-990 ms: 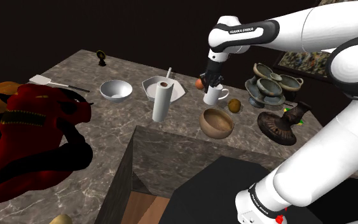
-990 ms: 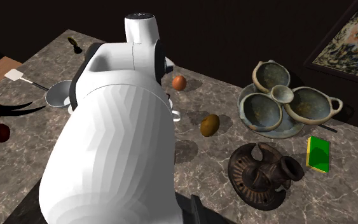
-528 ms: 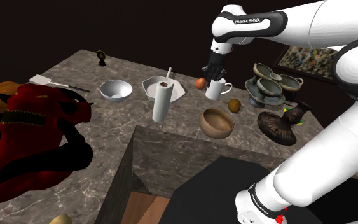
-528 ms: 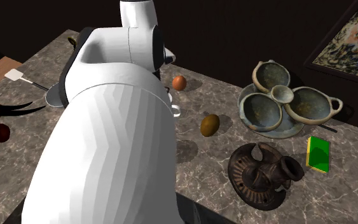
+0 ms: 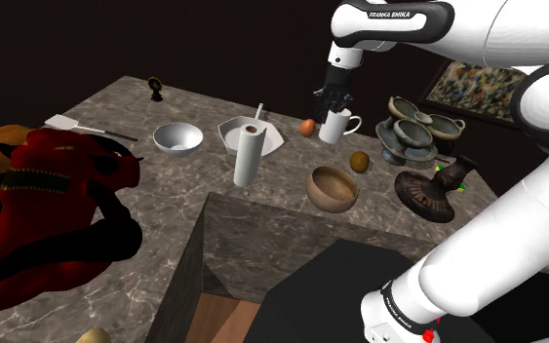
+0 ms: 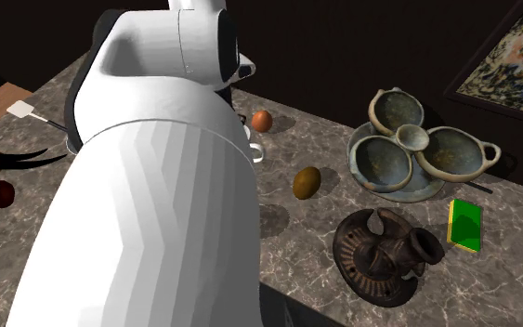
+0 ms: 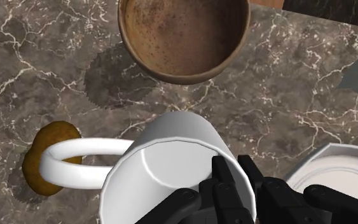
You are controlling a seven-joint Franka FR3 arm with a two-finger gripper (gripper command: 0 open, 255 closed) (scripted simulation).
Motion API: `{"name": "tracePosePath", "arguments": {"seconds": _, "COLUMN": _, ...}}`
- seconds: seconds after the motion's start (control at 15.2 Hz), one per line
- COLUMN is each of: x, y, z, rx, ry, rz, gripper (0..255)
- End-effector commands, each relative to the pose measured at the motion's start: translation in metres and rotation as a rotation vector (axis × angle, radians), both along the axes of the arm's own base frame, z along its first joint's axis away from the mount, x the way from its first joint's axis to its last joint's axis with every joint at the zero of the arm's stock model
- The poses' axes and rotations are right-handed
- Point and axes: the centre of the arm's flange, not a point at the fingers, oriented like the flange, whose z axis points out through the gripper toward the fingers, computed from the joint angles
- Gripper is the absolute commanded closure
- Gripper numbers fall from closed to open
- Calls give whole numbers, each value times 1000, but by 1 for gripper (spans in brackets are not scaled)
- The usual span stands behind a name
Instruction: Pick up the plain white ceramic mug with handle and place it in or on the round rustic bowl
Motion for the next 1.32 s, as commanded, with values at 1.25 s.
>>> {"name": "tracePosePath", "arguments": {"seconds": 1.25, "x": -154, "y": 67, "z": 11, "rx": 0, "ry": 0, "rz": 0, "gripper": 255}}
